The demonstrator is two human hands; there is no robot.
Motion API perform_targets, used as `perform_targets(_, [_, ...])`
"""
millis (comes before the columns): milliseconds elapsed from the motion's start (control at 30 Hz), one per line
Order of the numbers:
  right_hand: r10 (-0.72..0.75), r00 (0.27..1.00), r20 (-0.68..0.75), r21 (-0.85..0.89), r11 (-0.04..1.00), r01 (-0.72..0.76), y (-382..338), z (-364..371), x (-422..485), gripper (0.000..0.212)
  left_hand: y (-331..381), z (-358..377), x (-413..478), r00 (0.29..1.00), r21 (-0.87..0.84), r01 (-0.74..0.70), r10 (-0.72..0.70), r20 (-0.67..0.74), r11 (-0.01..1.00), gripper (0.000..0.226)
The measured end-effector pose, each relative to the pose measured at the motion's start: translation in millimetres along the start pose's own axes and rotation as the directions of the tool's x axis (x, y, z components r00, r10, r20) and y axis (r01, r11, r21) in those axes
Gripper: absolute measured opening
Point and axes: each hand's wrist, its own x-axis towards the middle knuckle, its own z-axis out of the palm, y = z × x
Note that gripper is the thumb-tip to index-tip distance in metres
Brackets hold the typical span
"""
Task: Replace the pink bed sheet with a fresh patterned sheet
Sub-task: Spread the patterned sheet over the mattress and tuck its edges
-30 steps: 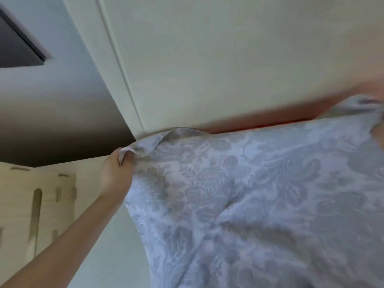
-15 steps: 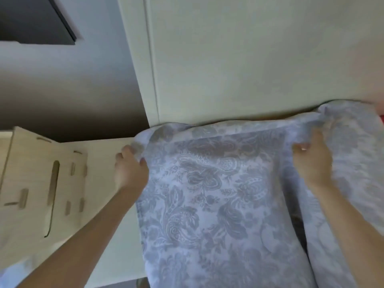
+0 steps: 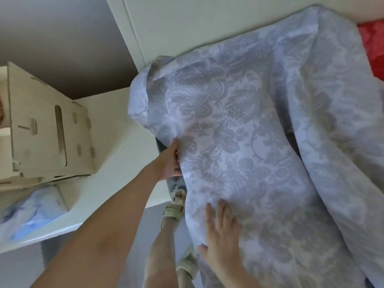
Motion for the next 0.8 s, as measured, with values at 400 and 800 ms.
perform_targets(400, [0.257, 0.732, -0.631, 0.390, 0.921, 0.013, -2, 45, -38, 0.032, 72, -14, -41, 0.181, 0.968, 0.120, 0.954, -0.240, 0.221, 0.033])
perform_targets(800, [0.195, 0.454, 0.869, 0.199, -0.979, 0.041, -36, 54, -51, 0.018, 163, -50, -15, 0.381, 0.976, 0.117, 0.900, -0.213, 0.182, 0.043])
